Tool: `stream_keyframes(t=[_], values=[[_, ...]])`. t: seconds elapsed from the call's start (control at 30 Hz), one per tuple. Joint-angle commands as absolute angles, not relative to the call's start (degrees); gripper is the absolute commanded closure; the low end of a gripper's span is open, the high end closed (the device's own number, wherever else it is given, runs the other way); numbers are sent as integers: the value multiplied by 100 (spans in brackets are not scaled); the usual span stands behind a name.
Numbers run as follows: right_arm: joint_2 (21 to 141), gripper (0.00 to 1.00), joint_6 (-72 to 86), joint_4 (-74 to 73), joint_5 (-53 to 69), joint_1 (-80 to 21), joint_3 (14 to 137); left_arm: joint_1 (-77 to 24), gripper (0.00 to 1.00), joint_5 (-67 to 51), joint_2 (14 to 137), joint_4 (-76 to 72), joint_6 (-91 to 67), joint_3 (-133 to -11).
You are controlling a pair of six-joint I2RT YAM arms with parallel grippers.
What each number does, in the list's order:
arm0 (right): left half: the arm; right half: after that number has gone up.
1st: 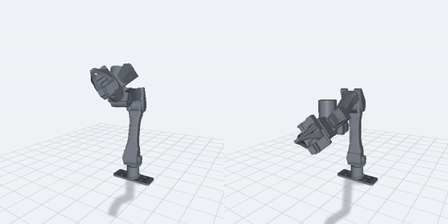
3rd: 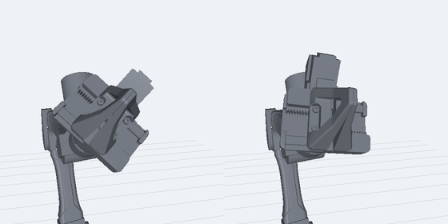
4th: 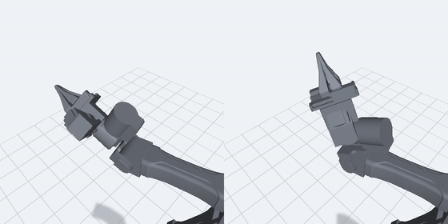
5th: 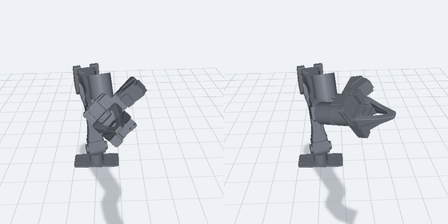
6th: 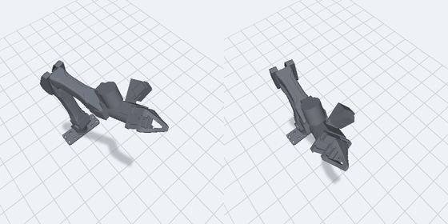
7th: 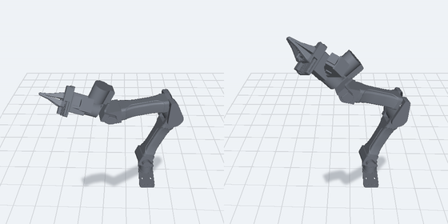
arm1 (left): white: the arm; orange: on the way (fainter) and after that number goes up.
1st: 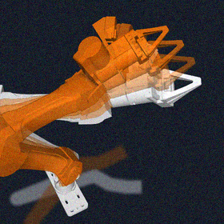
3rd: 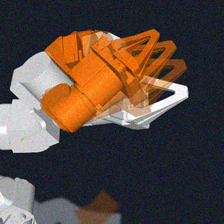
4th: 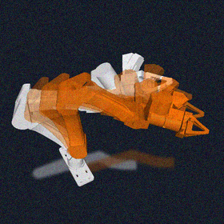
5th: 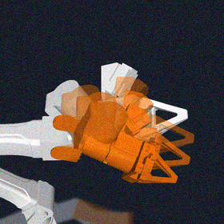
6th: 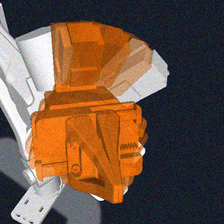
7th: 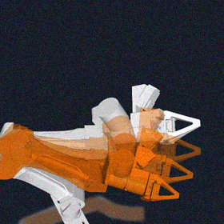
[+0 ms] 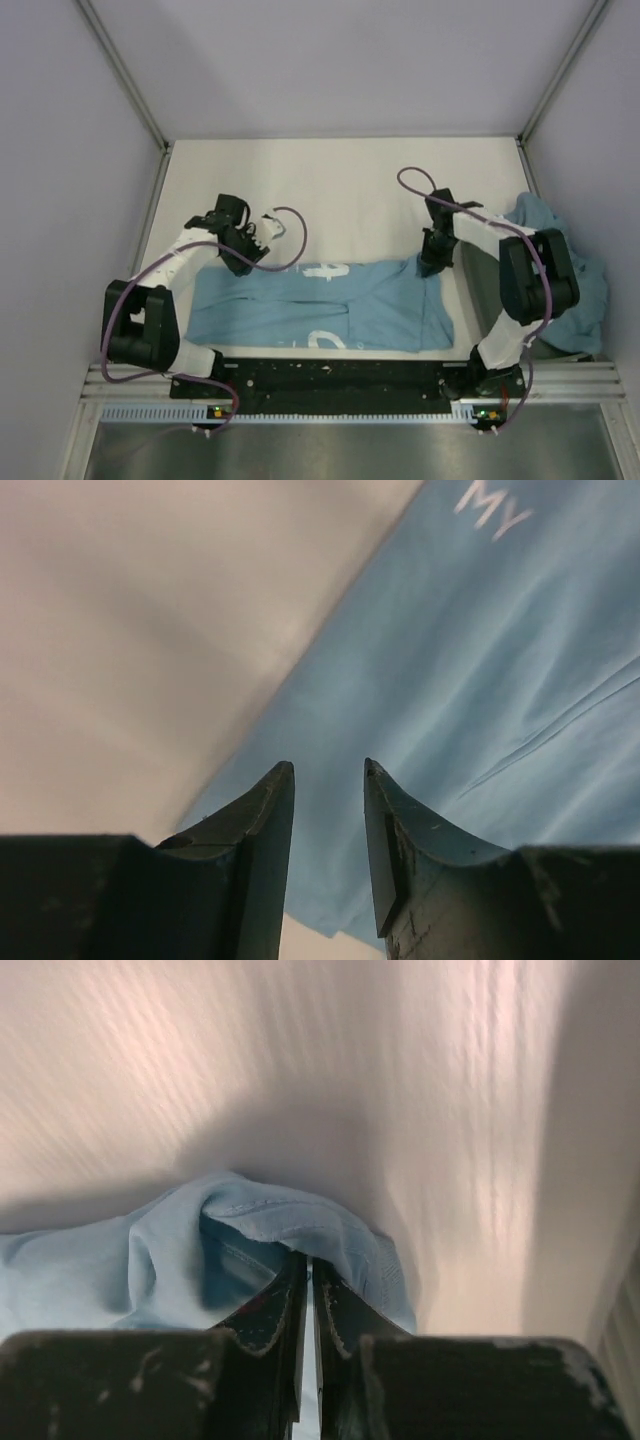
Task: Fold and stack the t-shirts
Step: Rotate the tshirt 90 degrees
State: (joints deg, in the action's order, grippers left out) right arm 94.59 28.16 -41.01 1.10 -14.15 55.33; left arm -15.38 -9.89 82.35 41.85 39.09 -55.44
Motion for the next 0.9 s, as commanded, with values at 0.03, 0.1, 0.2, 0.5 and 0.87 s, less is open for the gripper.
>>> stream_keyframes(t=[0.03, 0.1, 0.2, 0.5, 0.87], values=[[10895, 96, 2400, -3533, 465, -1310, 6940, -451, 61, -756, 7867, 4140, 4289, -5195], [11668, 97, 2373, -3682, 641, -1301, 7984, -107, 60, -703, 7814, 4113, 4385, -5116], [12942, 97, 2329, -4068, 1342, -1301, 9986, 237, 55, -624, 7822, 4043, 4421, -5071], [13847, 55, 1935, -4774, 1566, -1283, 14145, 255, 41, -642, 7928, 4140, 4307, -4852], [11496, 50, 1854, -4526, 44, -1029, 9916, 255, 43, -527, 7998, 4034, 4569, -4316]])
